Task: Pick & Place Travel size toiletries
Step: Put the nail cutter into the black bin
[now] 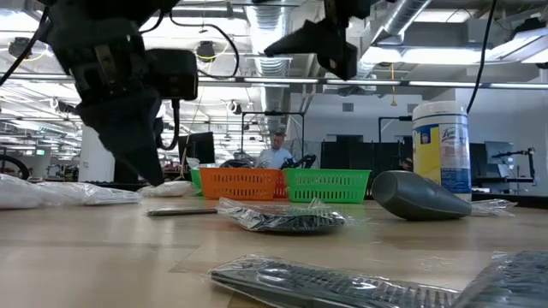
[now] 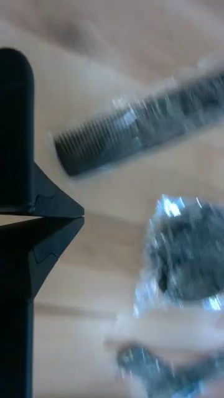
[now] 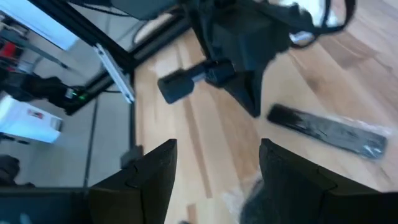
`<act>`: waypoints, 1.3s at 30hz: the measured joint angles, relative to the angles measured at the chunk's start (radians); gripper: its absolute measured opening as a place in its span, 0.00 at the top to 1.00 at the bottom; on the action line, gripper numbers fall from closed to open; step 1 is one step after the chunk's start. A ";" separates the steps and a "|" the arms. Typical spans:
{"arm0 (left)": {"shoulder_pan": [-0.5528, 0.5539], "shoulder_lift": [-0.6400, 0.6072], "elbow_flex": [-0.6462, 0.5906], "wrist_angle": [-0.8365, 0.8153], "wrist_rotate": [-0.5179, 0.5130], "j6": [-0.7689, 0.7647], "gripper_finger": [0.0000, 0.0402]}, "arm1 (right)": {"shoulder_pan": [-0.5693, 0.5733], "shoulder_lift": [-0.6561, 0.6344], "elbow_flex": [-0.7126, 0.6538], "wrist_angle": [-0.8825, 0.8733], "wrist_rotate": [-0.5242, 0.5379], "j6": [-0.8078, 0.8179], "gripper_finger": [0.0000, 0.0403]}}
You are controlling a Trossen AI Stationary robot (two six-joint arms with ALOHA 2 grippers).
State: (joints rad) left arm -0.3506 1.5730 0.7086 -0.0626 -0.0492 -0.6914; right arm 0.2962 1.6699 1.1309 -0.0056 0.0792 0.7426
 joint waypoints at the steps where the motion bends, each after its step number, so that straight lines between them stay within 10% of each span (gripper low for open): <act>1: -0.003 0.000 -0.002 0.022 0.006 0.000 1.00 | 0.000 0.000 0.000 0.011 0.000 -0.001 0.46; 39: 0.010 0.030 -0.004 0.046 -0.027 0.003 1.00 | 0.136 0.000 -0.228 0.420 0.158 0.201 0.46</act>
State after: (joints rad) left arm -0.3404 1.6026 0.7044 -0.0170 -0.0766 -0.6880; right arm 0.4324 1.6695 0.9031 0.4146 0.2374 0.9436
